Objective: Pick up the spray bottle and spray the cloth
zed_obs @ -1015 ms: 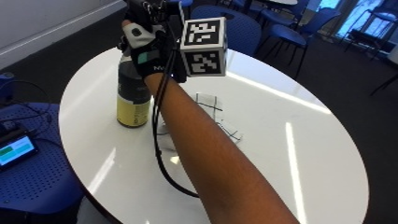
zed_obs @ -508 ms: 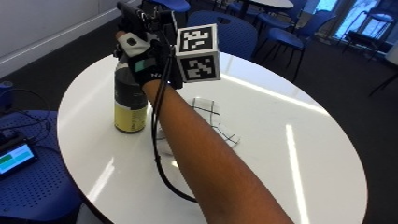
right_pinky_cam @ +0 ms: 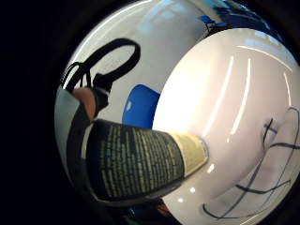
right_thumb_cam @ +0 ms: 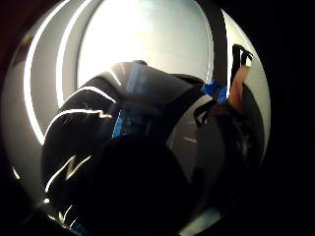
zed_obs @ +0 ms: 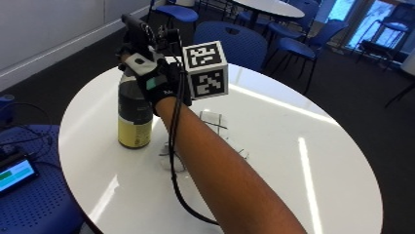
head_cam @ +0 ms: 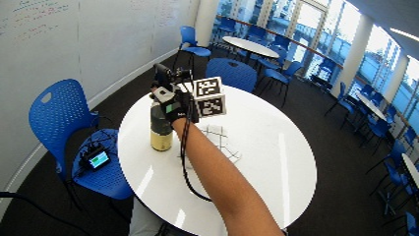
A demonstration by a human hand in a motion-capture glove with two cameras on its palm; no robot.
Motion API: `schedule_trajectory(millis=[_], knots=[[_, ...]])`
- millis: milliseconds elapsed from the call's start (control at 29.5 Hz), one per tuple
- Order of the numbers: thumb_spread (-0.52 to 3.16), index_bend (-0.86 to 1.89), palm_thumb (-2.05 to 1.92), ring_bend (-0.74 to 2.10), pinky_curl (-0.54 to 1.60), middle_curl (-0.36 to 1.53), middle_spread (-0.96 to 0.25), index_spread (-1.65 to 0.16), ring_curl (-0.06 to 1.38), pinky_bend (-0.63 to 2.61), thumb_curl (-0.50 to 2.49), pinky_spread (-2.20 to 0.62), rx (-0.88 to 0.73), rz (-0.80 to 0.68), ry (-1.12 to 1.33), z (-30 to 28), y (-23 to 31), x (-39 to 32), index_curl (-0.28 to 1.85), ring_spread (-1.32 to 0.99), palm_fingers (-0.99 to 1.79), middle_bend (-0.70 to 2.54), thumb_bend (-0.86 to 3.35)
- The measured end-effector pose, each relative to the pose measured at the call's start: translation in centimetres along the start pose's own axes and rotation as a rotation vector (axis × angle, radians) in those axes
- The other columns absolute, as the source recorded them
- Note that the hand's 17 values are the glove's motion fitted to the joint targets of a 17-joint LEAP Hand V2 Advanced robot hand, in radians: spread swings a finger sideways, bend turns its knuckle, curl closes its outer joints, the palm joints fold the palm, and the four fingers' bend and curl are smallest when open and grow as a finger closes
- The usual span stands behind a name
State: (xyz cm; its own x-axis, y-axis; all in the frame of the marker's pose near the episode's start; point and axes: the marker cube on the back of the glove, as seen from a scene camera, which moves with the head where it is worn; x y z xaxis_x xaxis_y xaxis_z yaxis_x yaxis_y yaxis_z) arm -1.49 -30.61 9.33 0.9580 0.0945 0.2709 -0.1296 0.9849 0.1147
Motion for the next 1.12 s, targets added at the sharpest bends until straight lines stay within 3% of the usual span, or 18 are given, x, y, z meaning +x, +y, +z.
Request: schedule_trajectory(millis=[271,474,880,1117], knots=[[0.63,0.3,0.8,0.52,0.3,0.48,-0.23,-0.3,0.42,0.09,0.78,0.04,-0.124,0.041,0.095,0.4,1.1,2.7,0.53,-0.19,0.95,0.57,-0.06],[0.78,0.1,0.68,0.41,0.35,0.43,-0.16,-0.33,0.41,0.29,0.68,0.12,-0.156,0.021,0.153,-0.2,1.6,3.8,0.47,-0.15,0.51,0.35,-0.07],[0.89,0.09,0.55,0.35,0.35,0.37,-0.06,-0.36,0.34,0.35,0.52,0.19,-0.256,0.028,0.326,-2.0,5.7,5.5,0.34,-0.08,0.38,0.21,-0.05],[0.91,0.09,0.49,0.36,0.36,0.36,-0.01,-0.35,0.34,0.39,0.46,0.21,-0.329,-0.095,0.514,-2.9,9.4,3.2,0.28,-0.05,0.35,0.21,-0.05]])
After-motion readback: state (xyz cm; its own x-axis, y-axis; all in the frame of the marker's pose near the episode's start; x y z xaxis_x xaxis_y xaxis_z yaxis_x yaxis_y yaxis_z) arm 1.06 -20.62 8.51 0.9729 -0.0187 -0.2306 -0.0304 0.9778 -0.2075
